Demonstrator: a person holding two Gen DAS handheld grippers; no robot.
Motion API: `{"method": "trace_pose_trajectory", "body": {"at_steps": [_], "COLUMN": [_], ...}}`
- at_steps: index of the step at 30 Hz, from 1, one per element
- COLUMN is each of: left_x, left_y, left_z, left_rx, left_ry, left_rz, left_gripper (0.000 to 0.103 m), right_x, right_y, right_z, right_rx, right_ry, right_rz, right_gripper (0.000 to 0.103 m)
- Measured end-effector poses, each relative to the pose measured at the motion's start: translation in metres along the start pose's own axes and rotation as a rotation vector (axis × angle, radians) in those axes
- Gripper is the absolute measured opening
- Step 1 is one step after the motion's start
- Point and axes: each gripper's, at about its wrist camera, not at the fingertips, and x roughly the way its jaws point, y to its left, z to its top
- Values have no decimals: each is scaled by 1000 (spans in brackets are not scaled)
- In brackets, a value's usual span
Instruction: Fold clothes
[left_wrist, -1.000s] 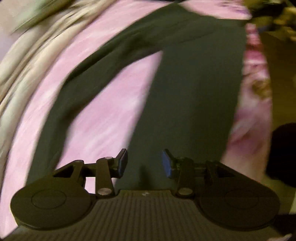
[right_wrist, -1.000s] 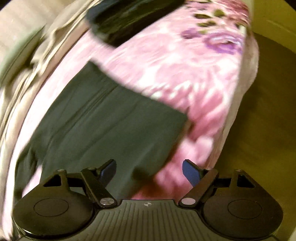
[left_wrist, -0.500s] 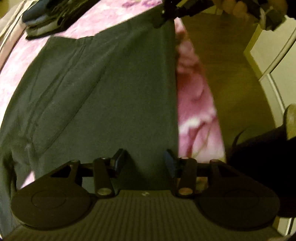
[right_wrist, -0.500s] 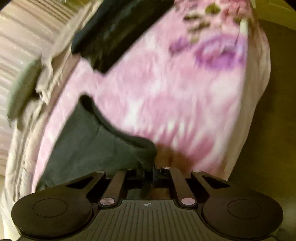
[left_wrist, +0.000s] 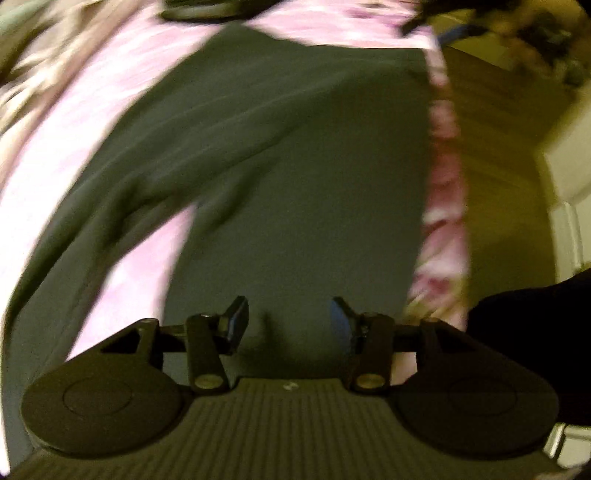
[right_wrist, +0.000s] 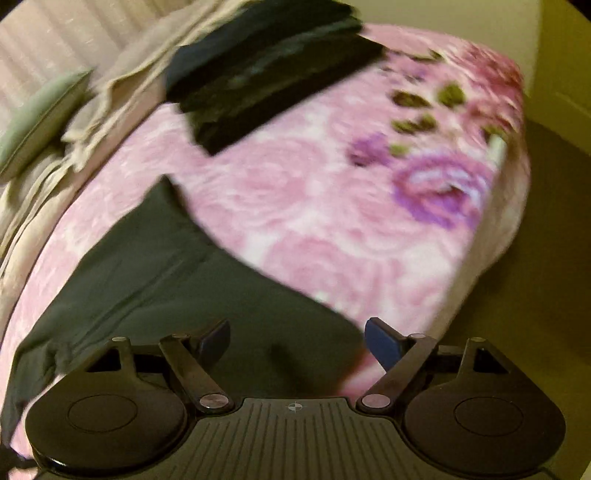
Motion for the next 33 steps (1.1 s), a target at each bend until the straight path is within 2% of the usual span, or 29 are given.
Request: {"method": "trace_pose_trajectory", "body": {"at_steps": [4, 8, 11, 13, 15, 17, 18, 20, 22, 23, 27, 30, 33], "left_x": [-10, -11, -9, -1, 12, 28, 29, 26, 21, 17, 0, -17, -13], "left_y": [65, 130, 178, 206, 231, 246, 251, 259, 266, 270, 285, 292, 291], "left_z": [-78, -159, -214, -247, -275, -293, -301, -310, -317, -320, -335, -346, -355], "left_rx": [-68, -56, -3, 53, 109, 185, 238, 281, 298, 292, 275, 278, 273], "left_ry": [67, 158, 214, 247, 274, 283, 256, 212, 182, 176, 144, 125, 176], "left_rz": [171, 335, 450, 497, 513, 493, 481, 461, 455, 462, 503, 547, 499], "left_gripper": [46, 47, 47, 47, 47, 46, 48, 50, 14, 4, 4, 4, 5], "right_x": [-2, 13, 32, 44, 57, 73, 81, 95, 108, 114, 133, 127, 122], "right_y": [68, 151, 208, 243, 275, 302, 313, 328, 337, 339, 341, 335, 327], "right_z": [-9, -36, -64, -82, -99, -113, -117, -121, -120, -118, -106, -97, -96], "right_rx": [-116, -258, -332, -384, -453, -528, -555, -582, -586, -581, -535, -518, -522], "right_ry": [19, 93, 142, 164, 184, 213, 229, 250, 263, 268, 300, 316, 356], "right_rz": [68, 164, 209, 228, 241, 240, 235, 230, 225, 221, 171, 138, 128], "right_gripper": [83, 83, 83, 83, 83, 83, 83, 83, 83, 83, 83, 83, 83]}}
